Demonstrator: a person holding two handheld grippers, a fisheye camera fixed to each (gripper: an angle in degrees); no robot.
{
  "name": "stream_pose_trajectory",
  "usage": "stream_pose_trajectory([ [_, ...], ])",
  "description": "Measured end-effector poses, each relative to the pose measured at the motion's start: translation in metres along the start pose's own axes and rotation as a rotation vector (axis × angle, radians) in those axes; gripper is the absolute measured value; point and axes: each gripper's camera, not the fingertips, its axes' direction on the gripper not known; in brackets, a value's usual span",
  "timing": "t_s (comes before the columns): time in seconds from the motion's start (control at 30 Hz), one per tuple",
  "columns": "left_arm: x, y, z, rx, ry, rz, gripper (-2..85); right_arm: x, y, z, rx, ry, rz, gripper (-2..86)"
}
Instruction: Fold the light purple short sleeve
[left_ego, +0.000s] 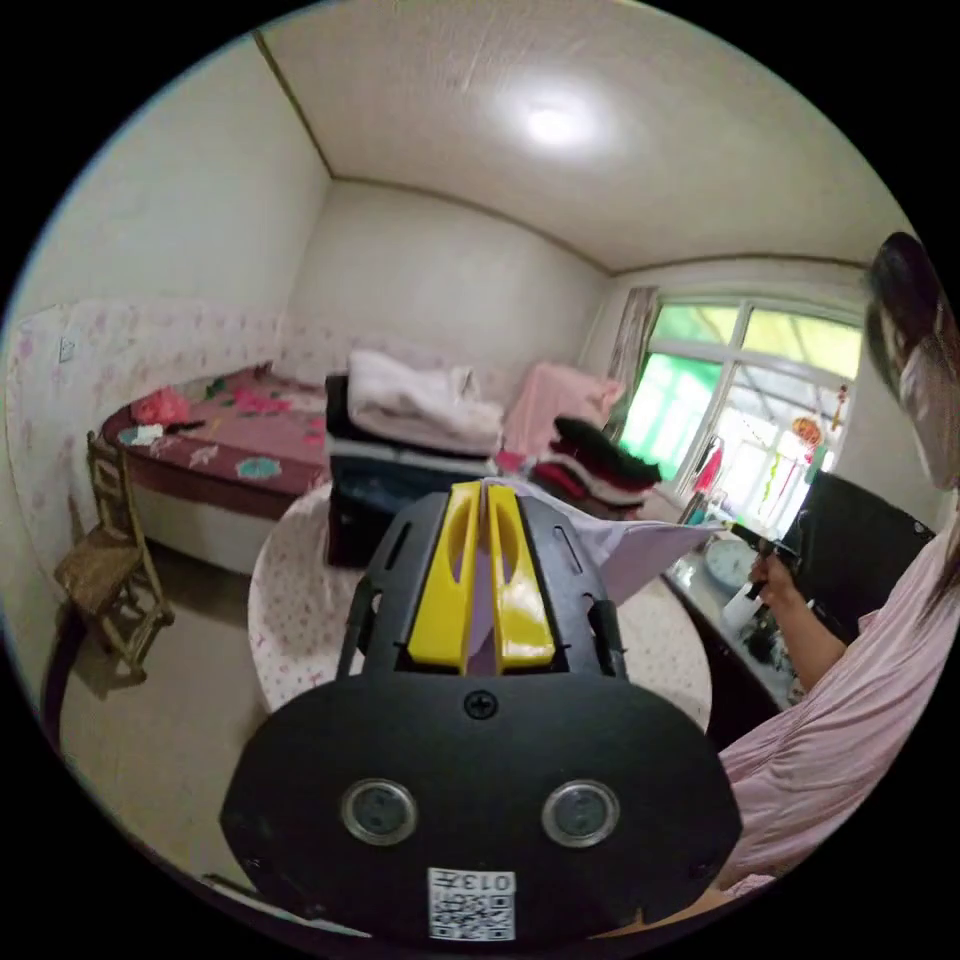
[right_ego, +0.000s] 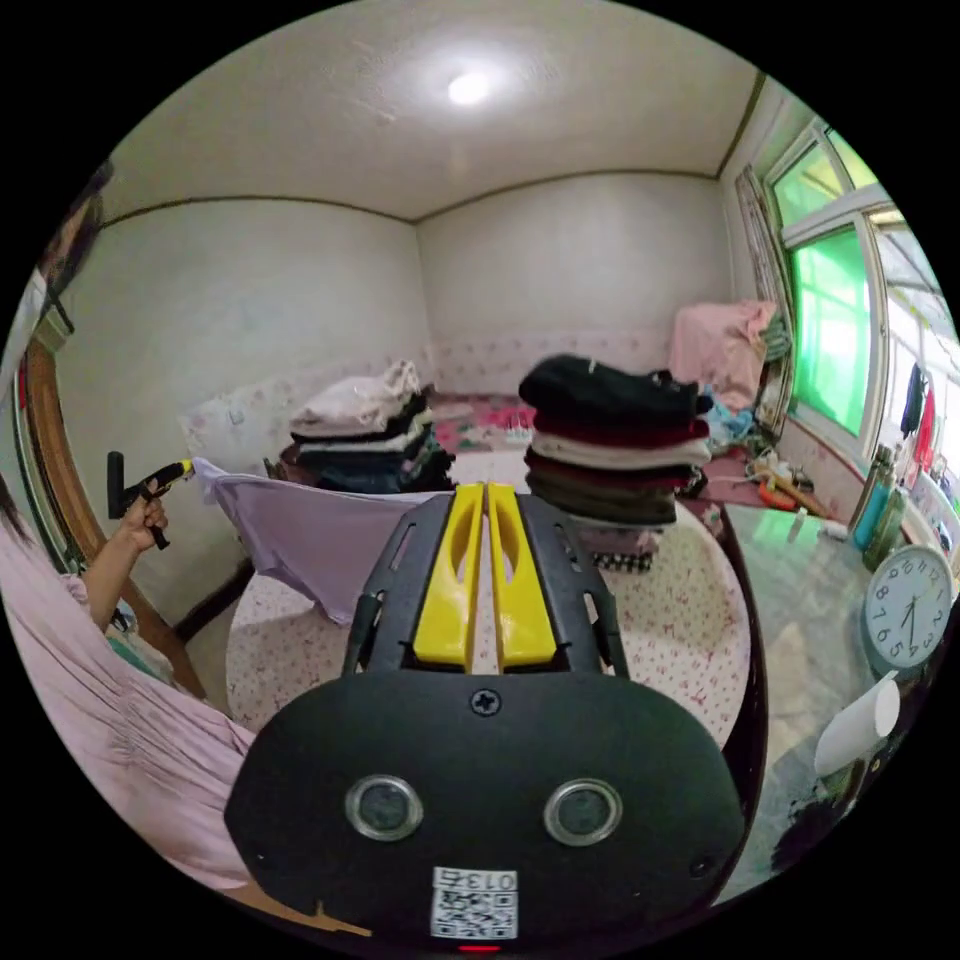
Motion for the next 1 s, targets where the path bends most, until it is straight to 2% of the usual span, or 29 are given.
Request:
stream_pose_trajectory([
  [0.1, 0.031, -0.019, -0.064, 0.153, 0.059, 0.086, 0.2, -0.022, -0.013, -0.068, 0.166, -0.011, -0.028, 0.2],
  [0.37, 0.098, -0.053, -0.206, 0.406, 0.185, 0.333, 0.2, -0.069, -0.029, -0.25, 0.513, -0.058, -0.191, 0.1],
  [0.5, 0.115, -0.049, -0.254, 0.566, 0.235, 0.413, 0.2, -0.071, -0.023, -0.309, 0.62, -0.105, -0.208, 0.0],
  [0.57, 0.116, -0.046, -0.26, 0.61, 0.273, 0.421, 0.2, -0.07, -0.023, -0.326, 0.586, -0.085, -0.193, 0.0],
  [0.67, 0.108, -0.052, -0.233, 0.49, 0.252, 0.367, 0.2, -0.068, -0.025, -0.322, 0.511, -0.034, -0.184, 0.0],
  [0.73, 0.094, -0.057, -0.195, 0.354, 0.256, 0.305, 0.2, -0.055, -0.032, -0.29, 0.361, 0.001, -0.149, 0.0],
  [0.8, 0.067, -0.057, -0.122, 0.13, 0.254, 0.196, 0.1, -0.039, -0.037, -0.249, 0.208, 0.016, -0.095, 0.0],
  [0.87, 0.047, -0.054, -0.072, 0.024, 0.252, 0.111, 0.1, -0.015, -0.041, -0.192, 0.053, 0.012, 0.003, 0.1],
  [0.93, 0.037, -0.059, -0.042, 0.015, 0.259, 0.081, 0.0, -0.005, -0.044, -0.159, 0.024, 0.009, 0.041, 0.1],
  [1.0, 0.04, -0.084, -0.033, 0.096, 0.248, 0.087, -0.1, -0.004, -0.057, -0.143, 0.051, 0.011, 0.037, 0.1],
])
